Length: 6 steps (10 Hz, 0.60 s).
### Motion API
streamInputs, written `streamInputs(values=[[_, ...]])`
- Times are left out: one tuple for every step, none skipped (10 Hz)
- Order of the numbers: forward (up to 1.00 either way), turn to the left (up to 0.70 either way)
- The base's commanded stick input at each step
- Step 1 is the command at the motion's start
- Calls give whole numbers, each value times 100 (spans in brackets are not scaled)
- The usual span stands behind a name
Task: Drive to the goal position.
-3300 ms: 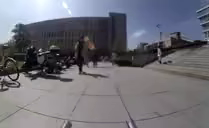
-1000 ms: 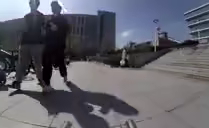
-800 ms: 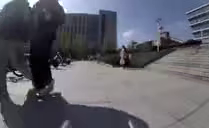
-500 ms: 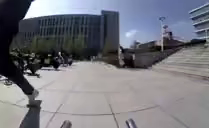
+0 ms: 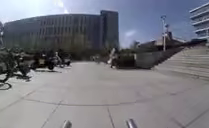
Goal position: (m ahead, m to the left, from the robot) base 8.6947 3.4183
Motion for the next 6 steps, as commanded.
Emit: streamInputs(values=[[100,-40],[100,0],[100,0],[100,0],[100,0],[100,0]])
